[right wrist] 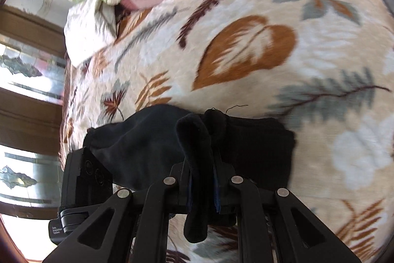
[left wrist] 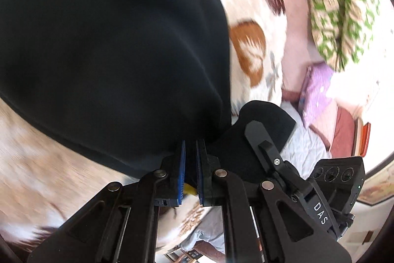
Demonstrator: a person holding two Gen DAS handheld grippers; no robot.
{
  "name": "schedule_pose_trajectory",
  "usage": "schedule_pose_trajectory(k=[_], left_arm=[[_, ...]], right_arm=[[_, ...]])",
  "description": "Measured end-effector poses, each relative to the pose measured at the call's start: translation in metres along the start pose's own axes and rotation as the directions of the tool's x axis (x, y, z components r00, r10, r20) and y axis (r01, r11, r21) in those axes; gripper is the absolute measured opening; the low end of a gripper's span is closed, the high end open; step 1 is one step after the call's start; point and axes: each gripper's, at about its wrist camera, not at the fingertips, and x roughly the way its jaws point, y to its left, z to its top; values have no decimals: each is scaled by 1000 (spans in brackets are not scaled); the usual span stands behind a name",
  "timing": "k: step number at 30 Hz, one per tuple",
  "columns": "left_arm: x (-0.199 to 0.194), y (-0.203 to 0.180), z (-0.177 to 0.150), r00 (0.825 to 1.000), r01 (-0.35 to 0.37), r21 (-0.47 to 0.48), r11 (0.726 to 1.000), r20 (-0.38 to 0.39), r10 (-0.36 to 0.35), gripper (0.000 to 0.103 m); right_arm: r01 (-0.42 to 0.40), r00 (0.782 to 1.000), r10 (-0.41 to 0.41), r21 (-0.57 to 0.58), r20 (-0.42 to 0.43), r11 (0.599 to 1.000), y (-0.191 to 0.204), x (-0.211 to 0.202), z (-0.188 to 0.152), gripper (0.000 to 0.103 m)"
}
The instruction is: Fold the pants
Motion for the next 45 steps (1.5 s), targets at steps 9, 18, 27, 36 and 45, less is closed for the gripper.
schedule_pose_trajectory(k=[9, 18, 27, 36, 45], left_arm=[[-41, 20, 30, 995, -93, 83, 992, 28, 91, 6], [-42, -28, 37, 973, -197, 372, 907, -36, 226, 7], [-15, -66, 25, 905, -318, 574, 754, -52, 422, 22], [8, -90, 39, 877, -345, 617, 708, -56, 477, 35], [31, -94, 34, 881, -332, 650, 684, -47, 472, 23]], right_arm=[[26, 997, -24, 31, -73, 999, 32, 54, -4, 36], [-152, 977, 122, 169, 175, 974, 12, -16, -61, 53], [-436, 891, 306, 441, 336, 785, -54, 2, -123, 54], [-542, 830, 292, 563, 475, 624, -67, 39, -131, 56], [-613, 774, 253, 585, 581, 532, -77, 49, -146, 34]])
